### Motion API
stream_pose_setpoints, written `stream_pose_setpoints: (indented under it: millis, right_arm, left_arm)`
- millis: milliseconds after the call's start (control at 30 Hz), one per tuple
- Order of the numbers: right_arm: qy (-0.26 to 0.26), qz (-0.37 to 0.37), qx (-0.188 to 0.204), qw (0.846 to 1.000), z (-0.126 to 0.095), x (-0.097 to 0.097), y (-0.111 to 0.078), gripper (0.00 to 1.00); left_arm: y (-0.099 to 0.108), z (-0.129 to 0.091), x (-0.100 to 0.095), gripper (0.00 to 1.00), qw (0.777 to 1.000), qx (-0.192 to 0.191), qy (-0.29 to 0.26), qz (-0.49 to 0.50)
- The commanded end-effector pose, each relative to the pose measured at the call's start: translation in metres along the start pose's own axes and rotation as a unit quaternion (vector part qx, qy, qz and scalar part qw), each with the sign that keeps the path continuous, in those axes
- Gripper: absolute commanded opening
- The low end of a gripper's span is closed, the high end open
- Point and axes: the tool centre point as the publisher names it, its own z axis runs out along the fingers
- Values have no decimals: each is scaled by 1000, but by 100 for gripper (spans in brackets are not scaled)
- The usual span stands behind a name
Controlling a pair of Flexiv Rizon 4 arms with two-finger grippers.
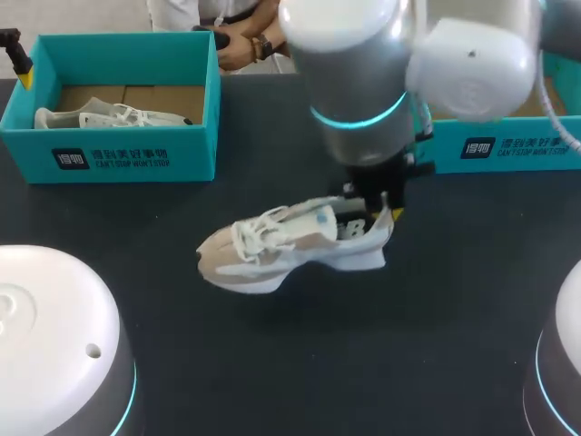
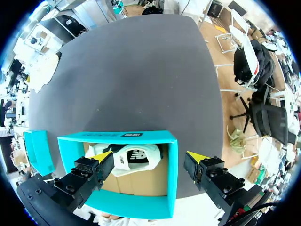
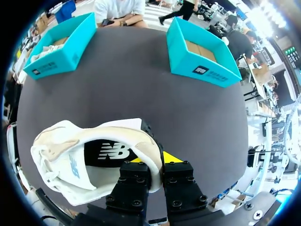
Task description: Take the shoe out of the shoebox, open the shoe tongue, remove and reinsert the insole, then place the shoe into the shoebox
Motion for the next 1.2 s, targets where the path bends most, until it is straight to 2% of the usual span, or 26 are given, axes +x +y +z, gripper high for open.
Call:
stream_pose_setpoints:
  millis: [33,233,433,633,1200]
  right_arm:
    - [-8,-4,8,1000,23,22,-3,0]
    - [-9,-26,13,1000,43,37,-14,0]
    - [0,-38,2,999,53,43,-21,0]
    - [-8,-43,9,999,66,45,-26,0]
    - [-16,-65,20,998,100,56,-28,0]
  left_arm:
    - [-1,0,0,100,1000,-1,2,0]
    - [-1,0,0,100,1000,-1,2,0]
    - [-1,0,0,100,1000,-1,2,0]
    - [-1,0,0,100,1000,-1,2,0]
    - [-1,0,0,100,1000,-1,2,0]
